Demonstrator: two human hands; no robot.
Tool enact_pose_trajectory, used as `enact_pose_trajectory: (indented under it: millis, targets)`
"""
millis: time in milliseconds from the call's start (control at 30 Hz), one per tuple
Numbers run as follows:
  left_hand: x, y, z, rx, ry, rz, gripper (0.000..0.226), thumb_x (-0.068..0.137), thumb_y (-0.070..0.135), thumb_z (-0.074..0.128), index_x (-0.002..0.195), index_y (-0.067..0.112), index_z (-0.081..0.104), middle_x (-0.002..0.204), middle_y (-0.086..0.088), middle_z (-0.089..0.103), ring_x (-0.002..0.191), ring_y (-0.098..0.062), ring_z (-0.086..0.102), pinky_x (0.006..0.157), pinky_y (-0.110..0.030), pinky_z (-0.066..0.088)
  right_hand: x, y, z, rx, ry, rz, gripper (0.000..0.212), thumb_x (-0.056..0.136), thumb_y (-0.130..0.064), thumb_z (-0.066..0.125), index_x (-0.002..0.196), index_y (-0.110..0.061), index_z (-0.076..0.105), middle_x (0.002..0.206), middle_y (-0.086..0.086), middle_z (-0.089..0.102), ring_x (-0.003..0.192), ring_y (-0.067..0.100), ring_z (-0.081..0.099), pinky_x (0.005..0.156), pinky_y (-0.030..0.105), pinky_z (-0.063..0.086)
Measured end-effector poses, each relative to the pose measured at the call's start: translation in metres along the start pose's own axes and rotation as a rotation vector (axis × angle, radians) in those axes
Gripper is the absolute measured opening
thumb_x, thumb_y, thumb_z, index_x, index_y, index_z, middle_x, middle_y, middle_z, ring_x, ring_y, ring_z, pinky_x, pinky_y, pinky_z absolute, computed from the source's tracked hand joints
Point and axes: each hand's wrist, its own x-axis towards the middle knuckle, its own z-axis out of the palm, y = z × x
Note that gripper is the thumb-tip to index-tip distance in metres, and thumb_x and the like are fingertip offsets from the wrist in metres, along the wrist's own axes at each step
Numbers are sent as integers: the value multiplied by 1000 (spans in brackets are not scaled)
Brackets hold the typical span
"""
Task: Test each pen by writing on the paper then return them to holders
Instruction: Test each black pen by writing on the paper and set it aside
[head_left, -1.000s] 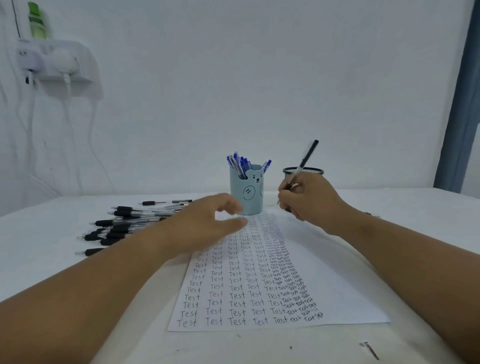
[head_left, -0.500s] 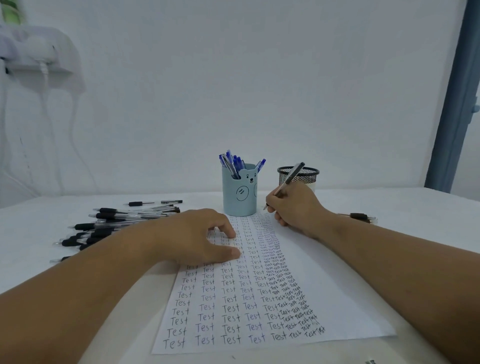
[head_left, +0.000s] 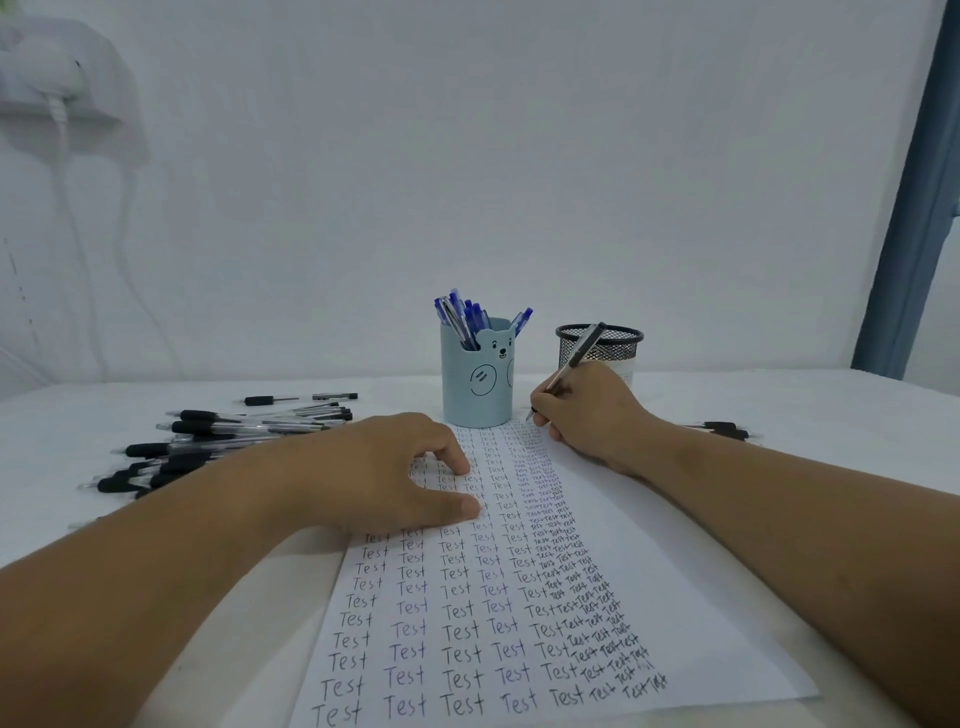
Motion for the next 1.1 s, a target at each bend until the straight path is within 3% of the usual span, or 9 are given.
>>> enact_pose_trajectory:
  millis: [200,433,667,800,1100]
  targets:
    - [-2,2,0,1,-12,1,45,79,71,62,117,49,56,136,32,41,130,1,39,112,-28,32,0,-1,-1,-11,5,-15,25,90,-17,57,74,-10,75,74,8,76,60,21,64,69,43,61]
    - [-3,4,-1,1,-18,0,44,81,68,61,120,48,55,137,30,41,129,2,38,109,-24,30,1,-1,0,-46,0,-32,25,91,-16,57,74,-11,76,76,5,76,62,17,65,67,35,58]
    - [-4,5,-1,-11,-22,-8,44,81,68,61,120,48,55,139,30,40,131,1,38,110,-26,31,2,1,0,-79,25,-56,25,91,-15,56,75,-8,75,73,5,75,60,17,66,72,41,61]
    - [-4,4,0,-17,-16,-4,44,81,67,62,120,47,56,138,29,41,130,1,38,108,-23,31,5,4,1,-119,27,-75,25,90,-19,58,76,-5,74,75,9,75,72,30,72,73,48,61]
    - [-5,3,-1,-18,-19,-3,43,81,69,61,119,49,55,135,32,41,129,2,39,109,-26,31,3,2,0,-176,55,-107,25,90,-17,57,77,0,71,77,12,74,76,32,71,74,46,60]
